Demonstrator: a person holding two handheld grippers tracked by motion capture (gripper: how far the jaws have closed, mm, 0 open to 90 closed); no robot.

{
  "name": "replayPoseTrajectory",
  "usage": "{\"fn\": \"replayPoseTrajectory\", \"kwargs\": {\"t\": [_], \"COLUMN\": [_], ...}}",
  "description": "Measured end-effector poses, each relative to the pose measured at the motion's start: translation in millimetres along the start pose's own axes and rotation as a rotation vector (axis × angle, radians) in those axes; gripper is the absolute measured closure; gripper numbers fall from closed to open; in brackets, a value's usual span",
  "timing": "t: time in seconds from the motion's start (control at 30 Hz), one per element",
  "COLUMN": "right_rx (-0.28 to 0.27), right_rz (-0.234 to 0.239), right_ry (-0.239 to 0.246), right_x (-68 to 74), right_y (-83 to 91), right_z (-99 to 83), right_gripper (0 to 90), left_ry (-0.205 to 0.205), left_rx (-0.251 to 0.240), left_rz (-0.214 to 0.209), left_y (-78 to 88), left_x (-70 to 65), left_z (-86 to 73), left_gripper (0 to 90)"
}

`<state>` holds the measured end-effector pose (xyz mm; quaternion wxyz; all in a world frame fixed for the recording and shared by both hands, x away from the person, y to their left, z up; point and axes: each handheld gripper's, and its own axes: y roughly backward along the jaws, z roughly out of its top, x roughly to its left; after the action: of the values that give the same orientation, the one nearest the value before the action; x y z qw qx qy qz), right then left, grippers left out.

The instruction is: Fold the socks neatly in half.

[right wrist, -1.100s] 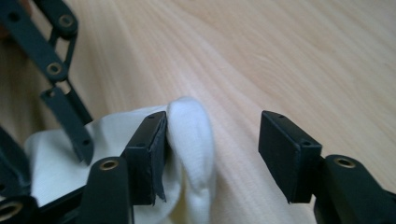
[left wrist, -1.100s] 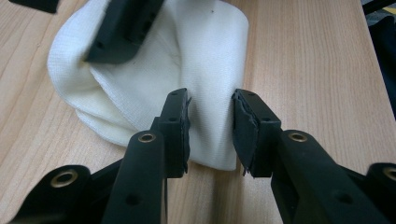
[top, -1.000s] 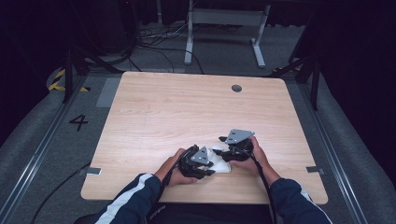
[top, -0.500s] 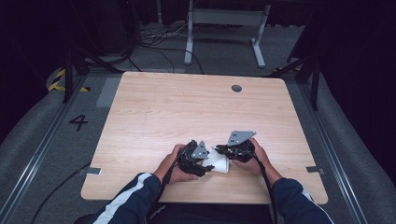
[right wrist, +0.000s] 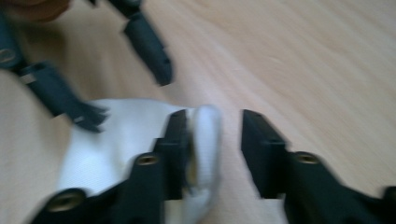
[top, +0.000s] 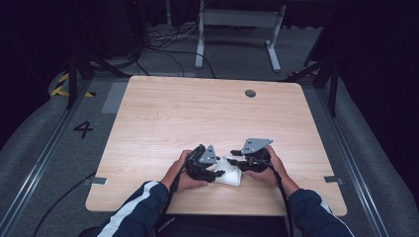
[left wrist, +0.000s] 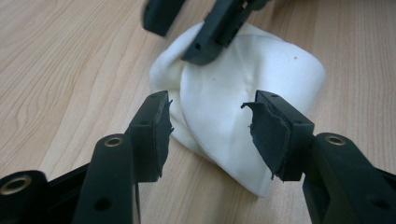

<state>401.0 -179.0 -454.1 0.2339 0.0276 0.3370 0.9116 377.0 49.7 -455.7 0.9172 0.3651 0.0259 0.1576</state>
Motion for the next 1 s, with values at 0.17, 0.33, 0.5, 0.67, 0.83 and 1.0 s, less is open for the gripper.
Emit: {"fn": "replayPoseTrajectory", "kwargs": {"t": [0.17, 0.33, 0.5, 0.67, 0.83, 1.0], "right_rx": [-0.018, -0.03, -0.041, 0.038, 0.076, 0.076], "right_rz": [-0.037, -0.05, 0.007, -0.029, -0.017, -0.005], "right_ry": [-0.013, 0.0, -0.022, -0.001, -0.025, -0.028], "right_x": [-3.6, 4.0, 26.6, 37.1, 25.6, 14.2], "right_y": [16.8, 38.9, 45.6, 33.1, 16.8, 13.2], "right_z": [0.9, -1.0, -5.6, -14.4, -25.2, -26.6], "right_gripper": [57.4, 56.0, 50.4, 42.4, 47.5, 53.0], "left_ry": [-0.003, -0.039, -0.037, -0.018, -0.01, 0.028], "left_rx": [-0.01, 0.039, 0.041, 0.081, 0.089, 0.078], "left_rz": [0.0, -0.017, -0.014, -0.01, -0.014, -0.027], "left_y": [7.5, 5.0, 7.7, -1.0, -11.8, -16.7], "left_x": [-2.9, -11.8, -13.8, -9.0, -8.8, -3.3], "left_z": [1.7, 0.1, -2.0, -9.4, -12.5, -12.9], "left_gripper": [45.7, 49.7, 52.5, 52.1, 50.8, 49.5]}}
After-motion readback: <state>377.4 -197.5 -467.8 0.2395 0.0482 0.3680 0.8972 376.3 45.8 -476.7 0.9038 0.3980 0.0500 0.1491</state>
